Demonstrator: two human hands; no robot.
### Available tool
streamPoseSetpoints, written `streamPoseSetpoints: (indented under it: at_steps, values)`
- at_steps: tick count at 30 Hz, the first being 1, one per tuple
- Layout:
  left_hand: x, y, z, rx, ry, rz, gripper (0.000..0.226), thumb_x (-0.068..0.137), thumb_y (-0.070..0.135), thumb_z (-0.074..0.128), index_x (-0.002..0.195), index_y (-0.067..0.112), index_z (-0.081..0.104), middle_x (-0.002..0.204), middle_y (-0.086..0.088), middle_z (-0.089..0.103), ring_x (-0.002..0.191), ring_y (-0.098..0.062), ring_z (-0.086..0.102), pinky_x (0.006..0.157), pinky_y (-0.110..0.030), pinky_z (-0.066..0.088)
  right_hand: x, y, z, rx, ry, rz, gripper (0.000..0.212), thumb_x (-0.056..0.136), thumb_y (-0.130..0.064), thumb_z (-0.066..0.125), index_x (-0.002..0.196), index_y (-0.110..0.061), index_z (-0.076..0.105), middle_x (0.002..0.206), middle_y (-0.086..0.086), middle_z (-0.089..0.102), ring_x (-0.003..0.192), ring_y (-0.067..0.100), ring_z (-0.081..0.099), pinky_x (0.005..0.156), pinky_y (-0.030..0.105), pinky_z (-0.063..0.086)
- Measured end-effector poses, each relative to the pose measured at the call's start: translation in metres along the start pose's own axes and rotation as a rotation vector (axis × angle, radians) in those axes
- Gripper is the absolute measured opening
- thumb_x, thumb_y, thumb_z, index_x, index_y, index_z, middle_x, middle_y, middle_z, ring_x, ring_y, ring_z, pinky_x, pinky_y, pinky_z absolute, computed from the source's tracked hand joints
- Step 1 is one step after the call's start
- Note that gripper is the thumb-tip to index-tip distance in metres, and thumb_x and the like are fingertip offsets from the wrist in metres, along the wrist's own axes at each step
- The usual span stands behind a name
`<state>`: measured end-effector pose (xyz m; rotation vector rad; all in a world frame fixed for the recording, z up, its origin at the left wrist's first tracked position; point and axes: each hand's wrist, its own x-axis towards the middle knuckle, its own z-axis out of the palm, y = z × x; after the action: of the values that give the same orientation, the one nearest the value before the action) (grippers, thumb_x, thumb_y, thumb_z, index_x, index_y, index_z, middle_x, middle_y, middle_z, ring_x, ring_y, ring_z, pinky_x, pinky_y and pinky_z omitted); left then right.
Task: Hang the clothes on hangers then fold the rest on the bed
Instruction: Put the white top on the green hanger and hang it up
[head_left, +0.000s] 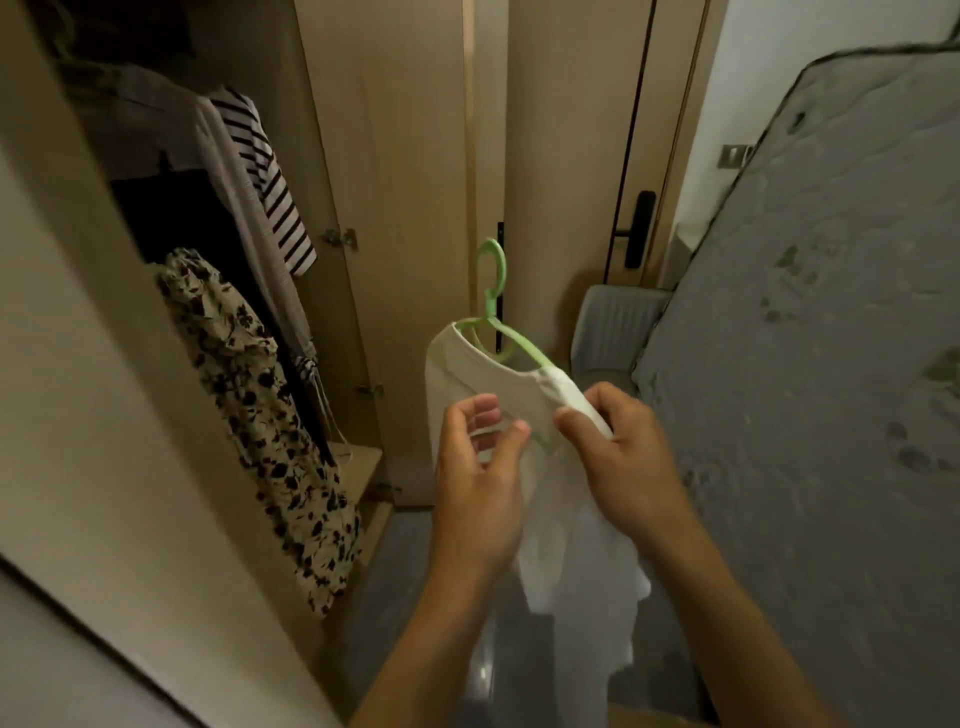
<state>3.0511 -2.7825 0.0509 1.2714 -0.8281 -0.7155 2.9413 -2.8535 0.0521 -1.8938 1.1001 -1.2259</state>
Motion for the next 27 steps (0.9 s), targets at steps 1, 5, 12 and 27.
streamPoseSetpoints:
  at_steps: [1, 5, 12, 27]
  values:
    - [0.006, -0.004, 0.001, -0.007, 0.018, -0.002, 0.024, 0.098, 0.028, 0.06, 0.12, 0.033, 0.056, 0.119, 0.011, 0.059, 0.11, -0.005, 0.058, 0.082, -0.02, 0.047, 0.011, 0.003, 0.003, 0.0, -0.021, -0.013, 0.025, 0.097, -0.025, 0.063, 0.074, -0.019, 0.054, 0.069, -0.003, 0.052, 0.057, 0.004, 0.047, 0.05, 0.017, 0.039]
    - [0.027, -0.023, 0.008, -0.014, 0.134, 0.039, 0.026, 0.097, 0.026, 0.061, 0.121, 0.033, 0.055, 0.119, 0.011, 0.059, 0.111, -0.005, 0.058, 0.081, -0.018, 0.046, 0.056, 0.011, 0.019, 0.015, -0.099, -0.084, 0.026, 0.097, -0.025, 0.061, 0.073, -0.024, 0.05, 0.068, -0.006, 0.05, 0.057, 0.002, 0.046, 0.051, 0.014, 0.039]
    - [0.072, -0.039, 0.011, 0.07, 0.36, 0.014, 0.025, 0.095, 0.023, 0.063, 0.115, 0.036, 0.056, 0.116, 0.012, 0.058, 0.108, -0.005, 0.055, 0.09, -0.026, 0.047, 0.15, 0.031, 0.067, 0.115, -0.247, -0.148, 0.027, 0.096, -0.026, 0.064, 0.075, -0.011, 0.055, 0.066, -0.002, 0.052, 0.055, 0.005, 0.044, 0.049, 0.019, 0.037]
    - [0.286, -0.012, -0.024, 0.112, 1.069, 0.073, 0.012, 0.098, 0.021, 0.061, 0.109, 0.026, 0.062, 0.112, 0.009, 0.064, 0.108, -0.008, 0.059, 0.084, -0.022, 0.048, 0.39, 0.028, 0.17, 0.436, -0.861, -0.33, 0.032, 0.093, -0.011, 0.065, 0.07, 0.002, 0.047, 0.054, -0.005, 0.037, 0.049, 0.007, 0.033, 0.046, 0.024, 0.026]
